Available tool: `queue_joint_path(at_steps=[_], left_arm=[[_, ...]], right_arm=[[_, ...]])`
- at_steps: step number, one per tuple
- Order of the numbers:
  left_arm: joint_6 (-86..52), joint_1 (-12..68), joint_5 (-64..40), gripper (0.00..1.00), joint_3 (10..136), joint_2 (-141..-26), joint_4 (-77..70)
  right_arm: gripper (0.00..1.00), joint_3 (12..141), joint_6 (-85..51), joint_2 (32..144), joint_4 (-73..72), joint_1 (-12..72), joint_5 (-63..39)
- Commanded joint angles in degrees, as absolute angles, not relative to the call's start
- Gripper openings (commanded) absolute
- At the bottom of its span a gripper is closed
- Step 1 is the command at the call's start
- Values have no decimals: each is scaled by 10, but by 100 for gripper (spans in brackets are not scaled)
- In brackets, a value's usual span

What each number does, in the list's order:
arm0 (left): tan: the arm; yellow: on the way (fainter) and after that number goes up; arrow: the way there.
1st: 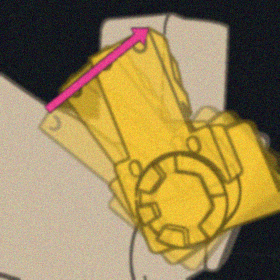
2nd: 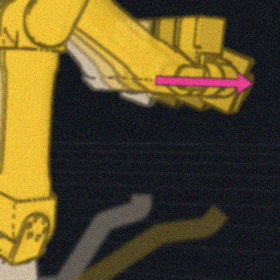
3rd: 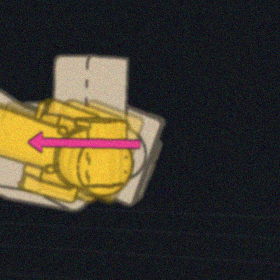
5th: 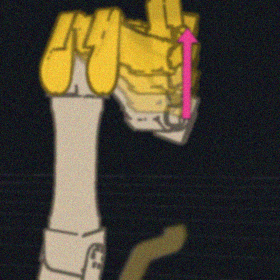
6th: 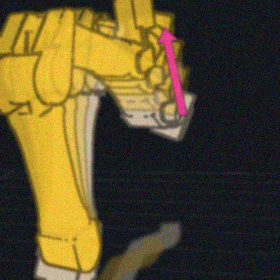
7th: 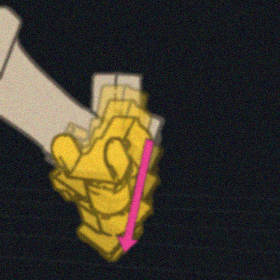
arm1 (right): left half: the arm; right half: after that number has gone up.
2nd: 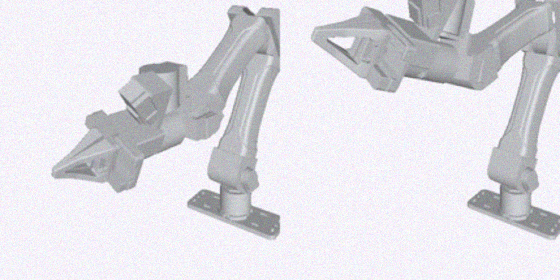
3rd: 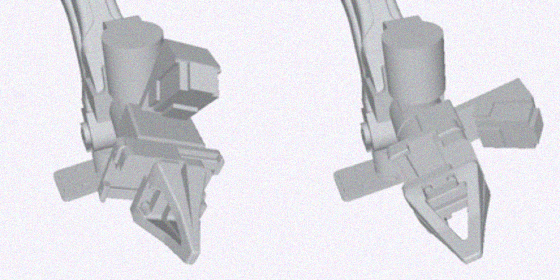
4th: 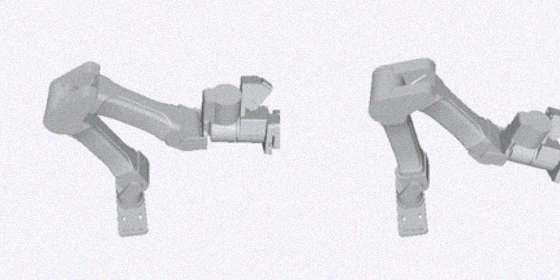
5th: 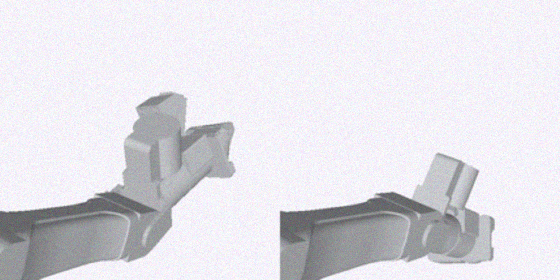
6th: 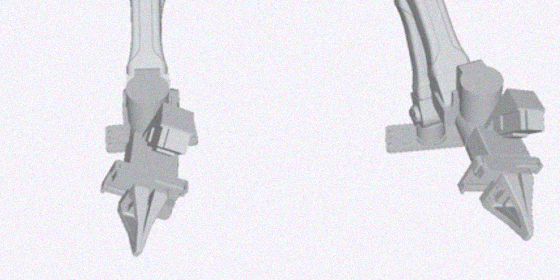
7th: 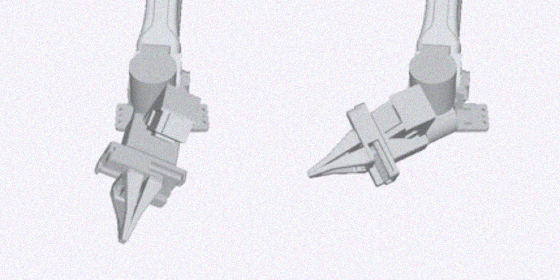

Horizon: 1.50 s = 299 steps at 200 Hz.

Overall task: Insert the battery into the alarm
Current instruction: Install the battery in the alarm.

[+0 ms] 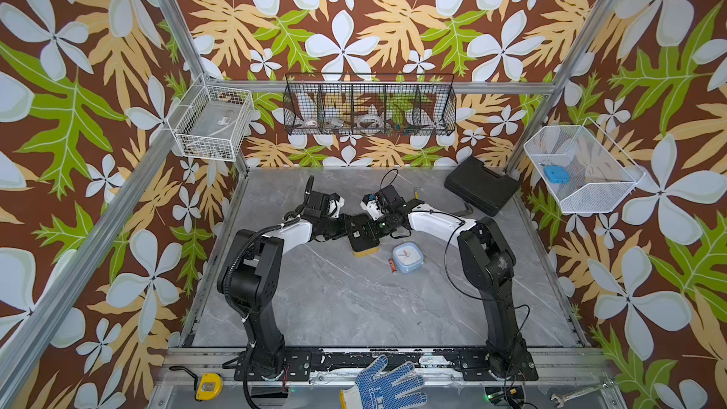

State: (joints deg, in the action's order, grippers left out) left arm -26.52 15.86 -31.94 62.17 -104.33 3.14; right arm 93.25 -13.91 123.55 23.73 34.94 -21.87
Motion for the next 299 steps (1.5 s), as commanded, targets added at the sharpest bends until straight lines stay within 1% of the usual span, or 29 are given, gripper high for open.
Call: queue_joint_path(at_steps=[1,83,159,215,299], left_arm=[[-265,158,-319,50,622,-1043,21],[-265,158,-318,50,621,-1044,22],[-265,155,-316,50,619,-1041,21],[-271,152,-306,51,613,-1027,13],[-328,152,-289,55,570,-997,-52]], right_arm=[[19,930,-153,1234,250,350,-241],[13,920,-156,1235,247,350,-243],[0,908,-153,1225,242,348,-247],[0,883,-187,1204,203,336,-275],[0,880,-249,1184,189,335,-237]])
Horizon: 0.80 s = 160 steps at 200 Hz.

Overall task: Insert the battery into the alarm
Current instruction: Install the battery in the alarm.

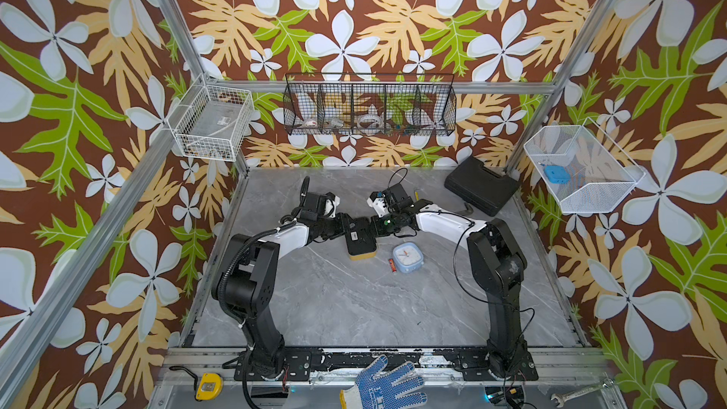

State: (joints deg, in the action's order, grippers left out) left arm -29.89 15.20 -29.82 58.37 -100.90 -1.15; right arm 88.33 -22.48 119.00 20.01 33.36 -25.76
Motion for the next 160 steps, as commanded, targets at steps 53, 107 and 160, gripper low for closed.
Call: queue_joint_path(at_steps=[53,107,160], left_arm=[[-404,143,-307,56,528,-976,-123],[-422,138,-319,57,522,-947,-138],[-432,126,-324,57,513,-948,-145]], right_arm=[[0,866,-294,1168,169,335,-211],[0,817,-354,1140,120,341,-194],[0,816,-372,1142,99,349,-175]])
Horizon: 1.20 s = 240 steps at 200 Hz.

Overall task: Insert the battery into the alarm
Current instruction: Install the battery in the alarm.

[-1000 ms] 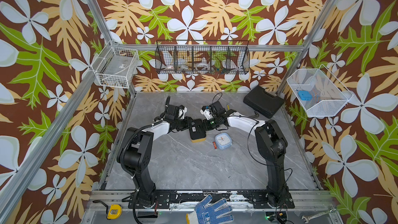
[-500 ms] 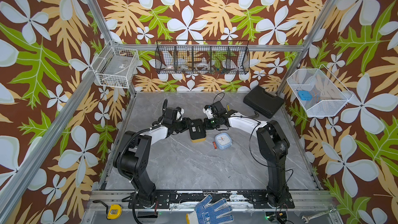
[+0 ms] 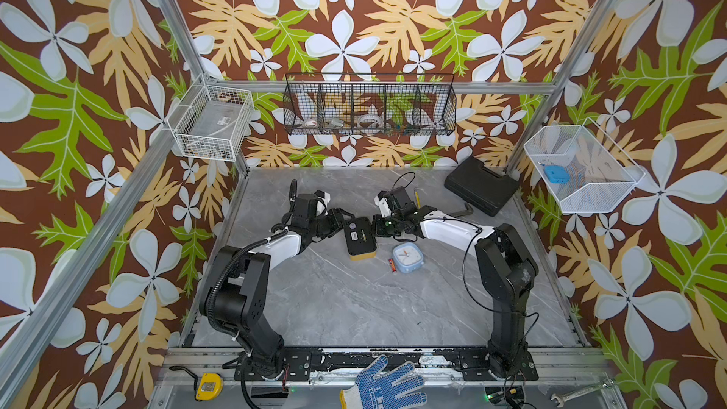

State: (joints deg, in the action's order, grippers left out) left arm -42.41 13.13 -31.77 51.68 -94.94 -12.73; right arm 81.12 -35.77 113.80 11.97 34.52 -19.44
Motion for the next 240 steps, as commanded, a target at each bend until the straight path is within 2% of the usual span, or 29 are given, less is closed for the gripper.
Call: queue_joint_path(at_steps=[1,107,240], left_arm=[[-432,126,-324,57,513,-948,-145],[-446,121,-357,57,480,-961,-199],[-435,121,-373,57,479,-973,-191]], right_arm=[[0,816,-371,1143,99,350,-175],[0,820,-380,1165,89,358,-152],[0,798,-389,1159,55,359,-143]])
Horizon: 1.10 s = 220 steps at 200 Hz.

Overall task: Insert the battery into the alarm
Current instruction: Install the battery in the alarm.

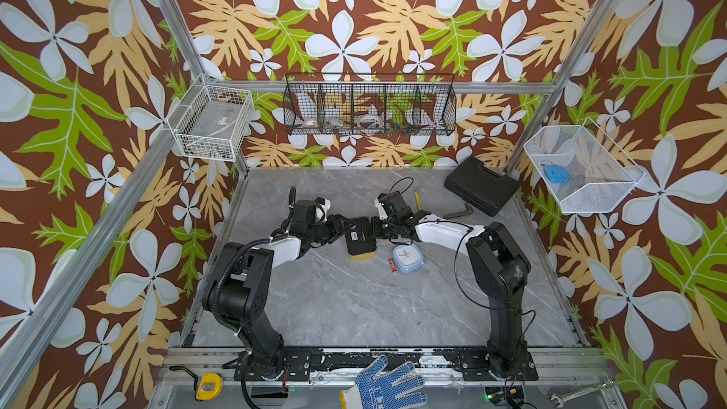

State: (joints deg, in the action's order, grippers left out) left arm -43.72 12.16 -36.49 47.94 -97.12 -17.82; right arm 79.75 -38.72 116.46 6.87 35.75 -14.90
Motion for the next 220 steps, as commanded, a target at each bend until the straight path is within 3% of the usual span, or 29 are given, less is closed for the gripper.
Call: queue_joint_path(at_steps=[1,220], left_arm=[[-435,121,-373,57,478,-973,-192],[-434,121,-377,57,474,-987,-189]], right_arm=[[0,797,-389,1159,55,359,-143],[0,796,-389,1171,39,359,-163]])
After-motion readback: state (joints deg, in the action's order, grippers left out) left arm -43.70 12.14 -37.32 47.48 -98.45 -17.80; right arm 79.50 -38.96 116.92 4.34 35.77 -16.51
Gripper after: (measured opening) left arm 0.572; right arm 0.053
